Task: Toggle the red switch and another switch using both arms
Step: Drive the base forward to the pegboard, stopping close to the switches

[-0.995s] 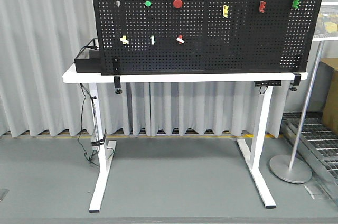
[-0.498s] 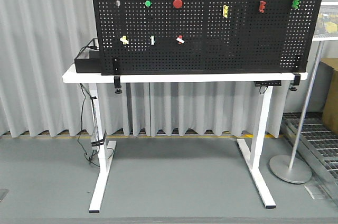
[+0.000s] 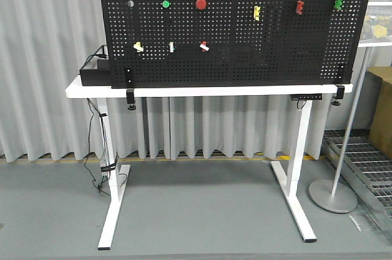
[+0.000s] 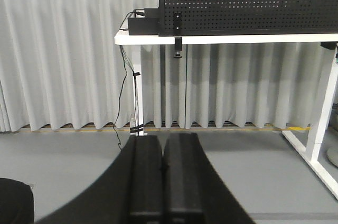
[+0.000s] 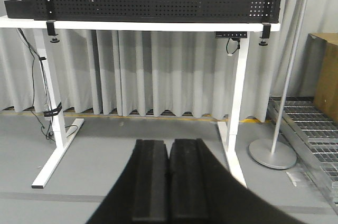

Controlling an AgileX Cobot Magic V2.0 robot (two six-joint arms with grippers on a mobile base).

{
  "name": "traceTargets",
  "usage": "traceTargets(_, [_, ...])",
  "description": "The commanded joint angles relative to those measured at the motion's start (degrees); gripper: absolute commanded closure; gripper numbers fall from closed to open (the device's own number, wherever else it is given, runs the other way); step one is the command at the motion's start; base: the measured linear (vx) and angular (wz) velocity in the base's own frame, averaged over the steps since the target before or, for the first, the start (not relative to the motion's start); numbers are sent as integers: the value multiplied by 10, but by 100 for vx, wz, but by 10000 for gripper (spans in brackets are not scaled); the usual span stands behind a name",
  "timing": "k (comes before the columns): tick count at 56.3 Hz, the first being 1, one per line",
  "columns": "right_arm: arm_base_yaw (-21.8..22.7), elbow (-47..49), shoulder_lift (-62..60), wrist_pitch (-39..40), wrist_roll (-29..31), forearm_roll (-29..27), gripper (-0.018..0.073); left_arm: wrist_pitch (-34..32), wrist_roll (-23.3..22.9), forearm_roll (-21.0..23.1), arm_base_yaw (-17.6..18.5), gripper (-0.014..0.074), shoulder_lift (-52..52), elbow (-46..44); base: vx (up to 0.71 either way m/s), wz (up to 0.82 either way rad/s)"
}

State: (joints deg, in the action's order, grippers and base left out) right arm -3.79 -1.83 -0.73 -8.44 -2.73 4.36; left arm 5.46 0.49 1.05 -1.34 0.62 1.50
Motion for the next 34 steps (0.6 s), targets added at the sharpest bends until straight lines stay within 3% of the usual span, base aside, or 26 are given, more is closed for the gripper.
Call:
traceTargets(1, [0,-3,-6,48,1,5,566,-49,-5,1,3,594,11,12,5,-5])
traceTargets(34, [0,-3,-6,48,1,5,566,-49,-5,1,3,594,11,12,8,8])
